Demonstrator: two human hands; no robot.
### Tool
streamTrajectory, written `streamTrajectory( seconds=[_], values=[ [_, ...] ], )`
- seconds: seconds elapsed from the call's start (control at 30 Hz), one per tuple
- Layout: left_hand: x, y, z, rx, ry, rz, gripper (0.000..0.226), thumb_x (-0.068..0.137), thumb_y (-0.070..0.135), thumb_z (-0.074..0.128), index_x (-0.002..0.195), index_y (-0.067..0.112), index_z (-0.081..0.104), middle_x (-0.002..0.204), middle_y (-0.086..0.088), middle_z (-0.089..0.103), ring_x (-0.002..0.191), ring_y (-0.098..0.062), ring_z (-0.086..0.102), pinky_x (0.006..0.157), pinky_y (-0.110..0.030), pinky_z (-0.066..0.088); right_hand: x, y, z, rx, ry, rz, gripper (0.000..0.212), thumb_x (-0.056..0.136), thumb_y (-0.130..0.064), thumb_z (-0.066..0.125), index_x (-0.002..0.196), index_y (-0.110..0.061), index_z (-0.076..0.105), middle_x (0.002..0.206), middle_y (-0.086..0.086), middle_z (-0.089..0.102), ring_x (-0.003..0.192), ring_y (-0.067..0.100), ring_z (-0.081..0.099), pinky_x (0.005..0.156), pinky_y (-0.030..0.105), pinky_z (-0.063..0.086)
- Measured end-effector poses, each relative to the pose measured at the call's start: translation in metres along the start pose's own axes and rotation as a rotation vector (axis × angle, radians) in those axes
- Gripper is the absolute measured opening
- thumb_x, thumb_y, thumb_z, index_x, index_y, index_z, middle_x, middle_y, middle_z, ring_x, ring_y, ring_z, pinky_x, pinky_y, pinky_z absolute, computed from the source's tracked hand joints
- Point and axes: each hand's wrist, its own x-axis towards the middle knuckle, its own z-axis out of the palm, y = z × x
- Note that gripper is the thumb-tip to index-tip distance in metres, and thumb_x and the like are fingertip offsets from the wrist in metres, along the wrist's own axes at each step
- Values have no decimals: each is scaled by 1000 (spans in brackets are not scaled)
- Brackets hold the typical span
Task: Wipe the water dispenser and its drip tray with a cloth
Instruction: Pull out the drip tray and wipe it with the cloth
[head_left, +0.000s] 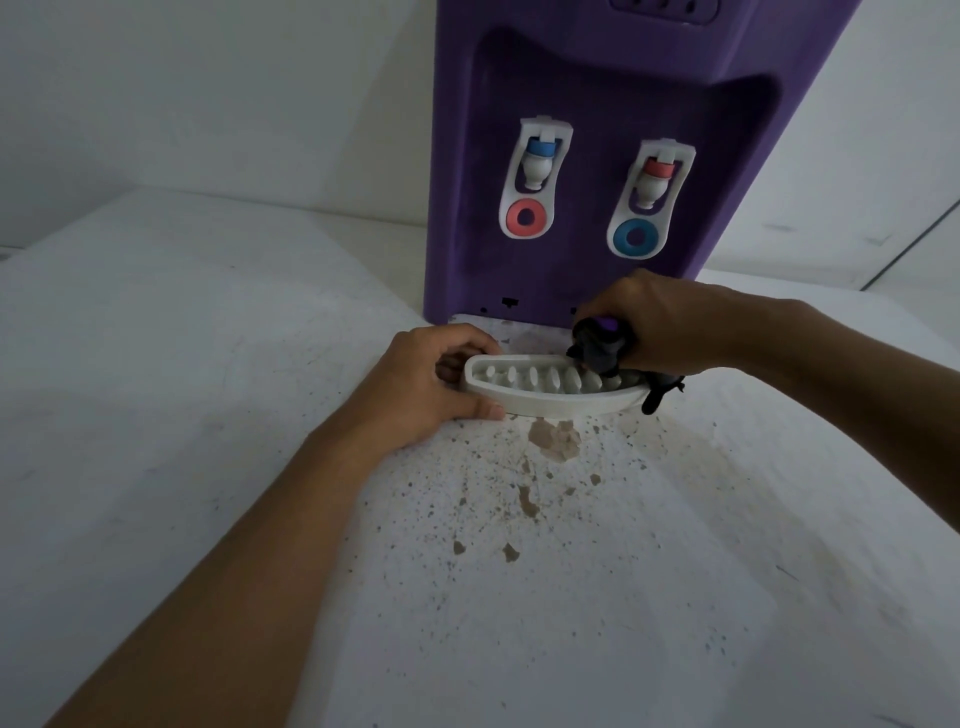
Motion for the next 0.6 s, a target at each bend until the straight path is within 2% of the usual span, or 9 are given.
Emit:
streamTrajectory(
  seconds=[0.1, 0.17, 0.27, 0.33, 0.47, 0.6],
  values=[
    [0, 1, 0, 5, -5, 4, 57, 61, 15, 100, 112, 24, 75, 104, 18, 77, 97, 1, 73, 81, -12, 57, 3, -3, 1, 64, -14, 24, 18, 86, -13, 79, 100, -22, 73, 92, -7, 73, 85, 10, 68, 75, 24, 55],
    [0, 1, 0, 3, -5, 3, 57, 61, 15, 100, 111, 25, 75, 104, 20, 76, 96, 2, 73, 80, -11, 57, 4, -2, 1, 114, 10, 41, 22, 84, -23, 84, 103, -20, 74, 94, -7, 74, 87, 10, 68, 78, 24, 57],
    [0, 1, 0, 3, 1, 7, 57, 61, 15, 101, 111, 25, 76, 104, 20, 77, 96, 2, 73, 81, -12, 57, 3, -2, 3, 235, 78, 32, 28, 75, -32, 90, 99, -26, 77, 87, -20, 75, 87, -5, 68, 74, 7, 51],
    [0, 0, 0, 3, 4, 9, 58, 60, 16, 101, 111, 25, 76, 104, 19, 77, 97, 1, 73, 82, -13, 57, 4, -4, 5, 280, 116, 26, 27, 73, -31, 90, 96, -24, 78, 84, -23, 75, 85, -8, 68, 72, 3, 49],
    [-1, 1, 0, -1, 0, 8, 58, 60, 17, 101, 110, 27, 75, 105, 20, 77, 98, 1, 73, 82, -12, 57, 6, -12, 14, 322, 189, -28, 25, 75, -24, 89, 95, -14, 79, 89, -8, 77, 85, 0, 71, 75, 11, 54],
    [0, 1, 1, -4, 3, -5, 57, 60, 16, 101, 110, 27, 76, 105, 17, 77, 98, 1, 73, 82, -12, 57, 1, -15, 11, 281, 161, -39, 22, 80, -16, 88, 100, -14, 79, 93, -6, 77, 88, 3, 71, 77, 14, 55]
  ],
)
